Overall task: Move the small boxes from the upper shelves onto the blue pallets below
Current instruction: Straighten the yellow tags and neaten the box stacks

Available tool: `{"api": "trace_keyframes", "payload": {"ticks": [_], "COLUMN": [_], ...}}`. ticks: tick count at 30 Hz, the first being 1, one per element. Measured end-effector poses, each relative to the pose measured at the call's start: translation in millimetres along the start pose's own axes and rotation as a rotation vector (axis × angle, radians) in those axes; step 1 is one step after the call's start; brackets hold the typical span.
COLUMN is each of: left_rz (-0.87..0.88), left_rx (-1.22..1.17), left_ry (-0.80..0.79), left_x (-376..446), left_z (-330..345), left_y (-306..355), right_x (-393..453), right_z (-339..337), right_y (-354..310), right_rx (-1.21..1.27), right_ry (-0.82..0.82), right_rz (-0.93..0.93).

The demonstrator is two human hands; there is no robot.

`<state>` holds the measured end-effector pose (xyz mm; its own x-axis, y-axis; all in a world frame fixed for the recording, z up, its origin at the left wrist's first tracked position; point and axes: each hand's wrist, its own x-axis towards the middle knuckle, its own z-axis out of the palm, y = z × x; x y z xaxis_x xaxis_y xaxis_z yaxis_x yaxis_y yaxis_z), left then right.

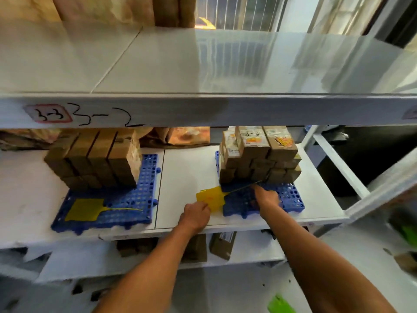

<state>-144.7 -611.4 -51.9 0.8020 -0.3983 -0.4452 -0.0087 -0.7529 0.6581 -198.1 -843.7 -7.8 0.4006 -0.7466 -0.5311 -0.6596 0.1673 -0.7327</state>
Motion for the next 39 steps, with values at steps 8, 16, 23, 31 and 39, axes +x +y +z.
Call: {"api": "trace_keyframes", "payload": {"ticks": [8, 16, 23, 31, 39], "left_rz": [0.023, 0.171, 0.198, 0.07, 0.161], "left_rx": [0.108, 0.022, -0.01, 0.011, -0.003], "left_ry": [0.089, 0.105, 0.054, 0.137, 0.431], "left_x": [0, -2, 1, -24, -54], "left_z": [17, 24, 30, -38, -193], "left_y": [13, 31, 41, 18, -42], "right_x": [15, 32, 47, -10, -130], "right_z": [-6, -48, -71, -30, 130], "right_y": [-3, 27, 29, 15, -37], "right_rx": [0.249, 0.223, 0.013, -0.435, -0.545], "right_ry": [-0.248, -0.112, -0.027, 0.163, -0.279], "right_rz": [-0.057, -0.07, -0.047, -0.269, -0.663]}}
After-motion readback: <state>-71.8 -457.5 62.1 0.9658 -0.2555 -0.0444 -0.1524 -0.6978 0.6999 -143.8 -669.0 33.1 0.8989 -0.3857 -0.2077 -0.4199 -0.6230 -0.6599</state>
